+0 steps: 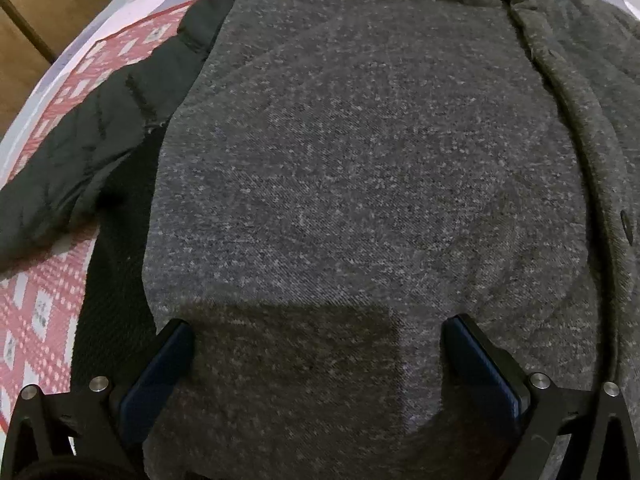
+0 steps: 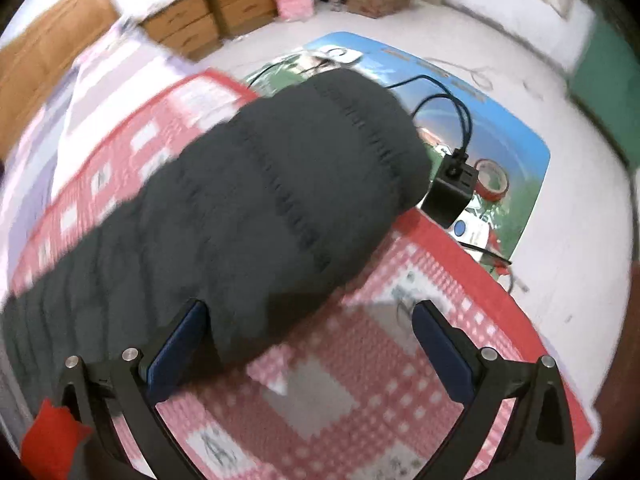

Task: Fold large clothes
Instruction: 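Lift the sleeve cuff with the right tool and fold it across the jacket body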

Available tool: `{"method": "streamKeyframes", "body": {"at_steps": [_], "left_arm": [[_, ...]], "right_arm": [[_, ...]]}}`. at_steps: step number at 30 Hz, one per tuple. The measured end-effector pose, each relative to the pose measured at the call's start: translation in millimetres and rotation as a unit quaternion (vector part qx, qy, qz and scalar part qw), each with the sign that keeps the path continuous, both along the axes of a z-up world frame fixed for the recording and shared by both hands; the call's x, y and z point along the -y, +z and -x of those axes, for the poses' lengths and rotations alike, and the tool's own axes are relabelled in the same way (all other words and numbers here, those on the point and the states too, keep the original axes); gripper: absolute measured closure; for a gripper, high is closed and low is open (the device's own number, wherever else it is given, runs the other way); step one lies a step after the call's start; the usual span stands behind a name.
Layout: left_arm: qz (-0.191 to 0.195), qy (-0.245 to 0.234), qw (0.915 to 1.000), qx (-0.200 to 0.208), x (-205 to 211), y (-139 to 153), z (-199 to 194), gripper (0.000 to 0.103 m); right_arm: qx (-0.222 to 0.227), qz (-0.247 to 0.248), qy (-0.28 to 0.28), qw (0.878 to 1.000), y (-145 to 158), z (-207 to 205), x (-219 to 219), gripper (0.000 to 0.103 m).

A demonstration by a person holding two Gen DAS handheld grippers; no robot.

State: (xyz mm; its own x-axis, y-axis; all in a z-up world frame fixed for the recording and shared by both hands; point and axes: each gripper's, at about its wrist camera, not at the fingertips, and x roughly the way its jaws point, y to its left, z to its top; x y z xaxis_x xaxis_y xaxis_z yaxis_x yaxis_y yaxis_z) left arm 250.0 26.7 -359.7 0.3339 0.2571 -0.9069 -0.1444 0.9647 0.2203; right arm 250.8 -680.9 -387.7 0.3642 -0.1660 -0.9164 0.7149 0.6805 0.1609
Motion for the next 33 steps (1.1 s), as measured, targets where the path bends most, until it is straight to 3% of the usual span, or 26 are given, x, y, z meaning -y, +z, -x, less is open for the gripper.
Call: {"method": "streamKeyframes", "body": {"at_steps": [6, 10, 12, 15, 16, 18, 25, 29, 33], "left_arm": [[-0.013, -0.008, 0.9999, -0.003, 10.4, 1.2, 3.0, 0.0], [-0.018, -0.009, 0.9998, 0.0, 11.8, 2.0, 2.4, 0.0], [-0.021, -0.01, 0.9997, 0.001, 13.9, 2.7, 3.3, 0.0], [-0.026, -0.014, 0.9996, -0.002, 20.4, 4.0, 3.9, 0.0], [-0.027, -0.016, 0.9995, -0.003, 21.3, 4.5, 3.3, 0.0], [-0.029, -0.021, 0.9993, -0.006, 22.8, 6.3, 2.1, 0.0], [-0.017, -0.045, 0.9988, -0.001, 33.1, 26.1, 5.0, 0.0], [-0.011, -0.065, 0.9975, 0.026, 43.3, 52.9, 13.2, 0.0], [-0.013, -0.085, 0.9954, 0.041, 48.6, 73.7, 23.1, 0.0]], "right_arm": [[0.048, -0.038, 0.01, 0.998, -10.9, -17.8, 0.3, 0.0], [0.001, -0.019, 0.047, 0.999, -20.8, -43.7, -12.1, 0.0], [0.01, -0.023, 0.044, 0.999, -18.8, -44.4, -13.4, 0.003], [0.061, -0.053, 0.028, 0.996, -8.3, -42.7, -7.5, 0.066], [0.076, -0.06, 0.021, 0.995, -2.0, -42.6, -4.9, 0.079], [0.1, -0.062, 0.028, 0.993, 11.6, -42.4, -2.7, 0.086], [0.136, 0.015, 0.074, 0.988, 76.9, -41.8, -23.5, 0.089], [0.094, 0.1, 0.106, 0.985, 97.9, -48.5, -51.9, 0.089], [0.084, 0.193, 0.149, 0.966, 133.7, -55.9, -96.5, 0.089]]}}
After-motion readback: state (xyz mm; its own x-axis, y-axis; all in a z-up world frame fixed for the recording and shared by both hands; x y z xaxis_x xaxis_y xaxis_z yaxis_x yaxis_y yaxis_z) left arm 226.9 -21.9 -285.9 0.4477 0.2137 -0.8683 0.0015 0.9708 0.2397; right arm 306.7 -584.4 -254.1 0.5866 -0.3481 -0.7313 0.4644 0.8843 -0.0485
